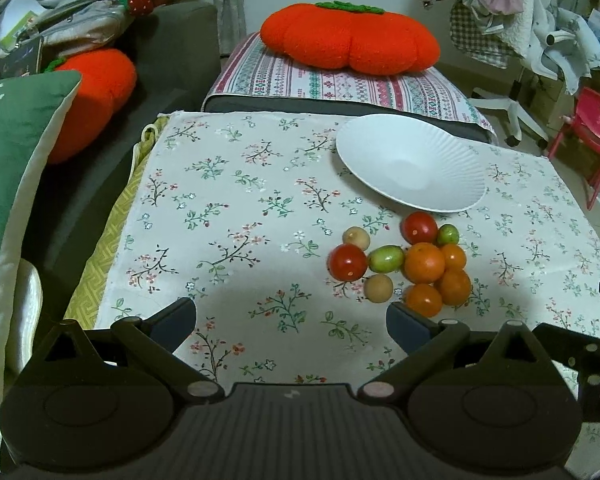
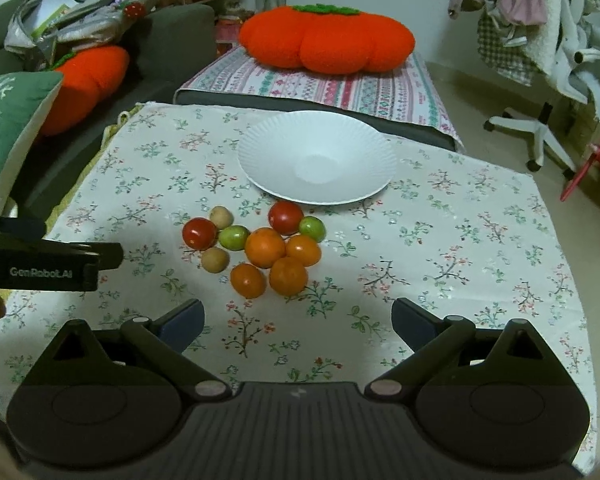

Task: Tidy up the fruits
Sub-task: 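Move both tools toward the fruit cluster beside the white plate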

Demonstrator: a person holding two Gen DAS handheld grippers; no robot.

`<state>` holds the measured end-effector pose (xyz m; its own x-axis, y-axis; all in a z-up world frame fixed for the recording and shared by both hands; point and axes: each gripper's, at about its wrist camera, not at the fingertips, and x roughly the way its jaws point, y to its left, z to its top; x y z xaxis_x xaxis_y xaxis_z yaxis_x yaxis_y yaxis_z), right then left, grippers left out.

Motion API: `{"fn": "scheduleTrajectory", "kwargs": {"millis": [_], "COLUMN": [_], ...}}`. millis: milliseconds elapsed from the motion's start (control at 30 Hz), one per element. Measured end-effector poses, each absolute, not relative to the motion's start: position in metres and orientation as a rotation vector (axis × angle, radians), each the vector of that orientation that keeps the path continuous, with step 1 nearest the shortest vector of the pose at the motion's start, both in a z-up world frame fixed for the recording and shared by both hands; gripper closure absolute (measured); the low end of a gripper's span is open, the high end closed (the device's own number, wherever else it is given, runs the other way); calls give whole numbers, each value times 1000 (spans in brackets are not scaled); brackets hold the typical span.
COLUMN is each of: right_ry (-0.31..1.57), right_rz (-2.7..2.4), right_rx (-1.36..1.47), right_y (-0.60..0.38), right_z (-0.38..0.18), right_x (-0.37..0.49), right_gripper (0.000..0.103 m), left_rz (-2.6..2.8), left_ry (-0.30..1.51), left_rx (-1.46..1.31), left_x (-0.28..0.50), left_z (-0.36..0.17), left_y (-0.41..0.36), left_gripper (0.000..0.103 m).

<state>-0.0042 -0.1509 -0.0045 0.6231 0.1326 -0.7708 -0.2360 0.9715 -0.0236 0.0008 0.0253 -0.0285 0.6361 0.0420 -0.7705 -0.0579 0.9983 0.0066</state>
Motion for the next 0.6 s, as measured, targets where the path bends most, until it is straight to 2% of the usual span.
{"fn": "scheduleTrajectory", "kwargs": {"millis": [600], "right_ry": [868], "right_rz": [143], "right_rx": [-153], "right_y": [-159], "right_z": [-10], "right_x": [0], "right_gripper": [3], "left_rz": [57], "left_ry": [894], "left_rx": [-14], "left_x": [3], "left_z": [-32], "left_y": [26], "left_gripper": [9]}}
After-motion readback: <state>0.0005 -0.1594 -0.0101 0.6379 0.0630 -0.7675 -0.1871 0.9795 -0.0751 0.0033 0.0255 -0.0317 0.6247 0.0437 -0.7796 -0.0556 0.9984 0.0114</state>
